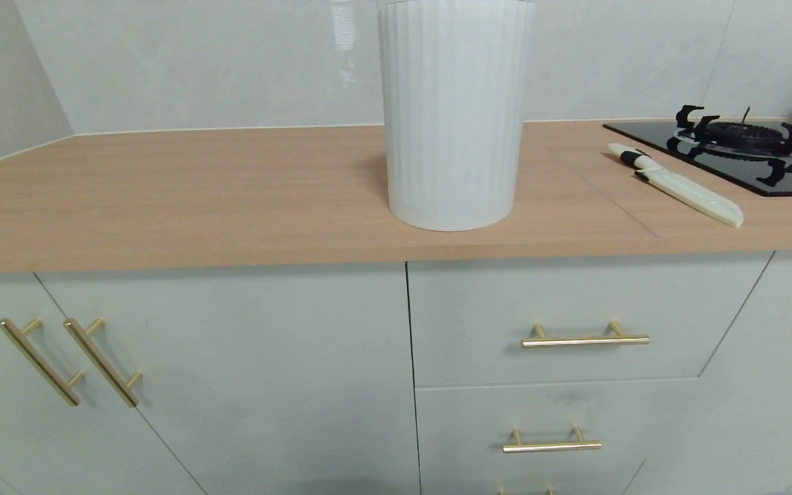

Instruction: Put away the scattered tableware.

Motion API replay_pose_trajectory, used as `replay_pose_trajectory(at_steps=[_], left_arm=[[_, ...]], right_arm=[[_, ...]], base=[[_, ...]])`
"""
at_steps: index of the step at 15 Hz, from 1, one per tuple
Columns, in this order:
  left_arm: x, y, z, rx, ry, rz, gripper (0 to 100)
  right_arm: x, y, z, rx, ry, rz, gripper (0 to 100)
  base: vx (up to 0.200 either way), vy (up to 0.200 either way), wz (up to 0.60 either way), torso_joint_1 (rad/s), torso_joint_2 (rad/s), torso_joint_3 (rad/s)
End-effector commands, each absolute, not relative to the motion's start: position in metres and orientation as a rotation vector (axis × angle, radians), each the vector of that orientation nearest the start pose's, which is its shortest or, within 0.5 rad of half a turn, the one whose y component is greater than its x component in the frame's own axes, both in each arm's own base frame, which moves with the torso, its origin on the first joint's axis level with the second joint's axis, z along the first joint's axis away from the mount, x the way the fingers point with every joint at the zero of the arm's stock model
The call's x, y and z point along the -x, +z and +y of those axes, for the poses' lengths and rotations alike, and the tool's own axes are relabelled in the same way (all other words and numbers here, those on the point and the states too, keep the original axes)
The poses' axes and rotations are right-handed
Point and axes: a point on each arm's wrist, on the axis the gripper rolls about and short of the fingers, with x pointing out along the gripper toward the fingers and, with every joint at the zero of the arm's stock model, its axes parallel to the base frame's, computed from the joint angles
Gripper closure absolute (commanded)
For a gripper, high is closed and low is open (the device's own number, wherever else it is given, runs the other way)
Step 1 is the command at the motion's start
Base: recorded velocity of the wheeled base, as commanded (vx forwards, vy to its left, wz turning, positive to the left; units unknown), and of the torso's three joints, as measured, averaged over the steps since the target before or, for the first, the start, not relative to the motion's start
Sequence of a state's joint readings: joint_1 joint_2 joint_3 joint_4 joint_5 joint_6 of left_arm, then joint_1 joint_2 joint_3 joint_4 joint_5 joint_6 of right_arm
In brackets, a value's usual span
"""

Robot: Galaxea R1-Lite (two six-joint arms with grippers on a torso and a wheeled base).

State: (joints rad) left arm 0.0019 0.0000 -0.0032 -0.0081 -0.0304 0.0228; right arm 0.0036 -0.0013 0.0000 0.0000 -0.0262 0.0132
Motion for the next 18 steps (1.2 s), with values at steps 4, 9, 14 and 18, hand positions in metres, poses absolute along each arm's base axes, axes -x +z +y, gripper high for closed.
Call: replay_pose_trajectory(at_steps=[4, 9, 14, 18], left_arm=[[0.023, 0.0773, -0.0008, -0.023, -0.027, -0.013, 0], [0.023, 0.0773, -0.0008, -0.023, -0.027, -0.013, 0], [0.023, 0.0773, -0.0008, -0.023, -0.027, -0.013, 0], [0.023, 0.0773, -0.0008, -0.023, -0.027, -0.013, 0]], right_arm=[[0.0228, 0.0755, -0.0007, -0.014, -0.021, 0.0, 0], [0.0228, 0.0755, -0.0007, -0.014, -0.021, 0.0, 0], [0.0228, 0.0755, -0.0007, -0.014, -0.021, 0.0, 0], [0.0228, 0.0755, -0.0007, -0.014, -0.021, 0.0, 0]], base=[[0.0, 0.0, 0.0, 0.0, 0.0, 0.0], [0.0, 0.0, 0.0, 0.005, -0.11, -0.127], [0.0, 0.0, 0.0, 0.064, -0.43, -0.349], [0.0, 0.0, 0.0, 0.127, -0.46, -0.331]])
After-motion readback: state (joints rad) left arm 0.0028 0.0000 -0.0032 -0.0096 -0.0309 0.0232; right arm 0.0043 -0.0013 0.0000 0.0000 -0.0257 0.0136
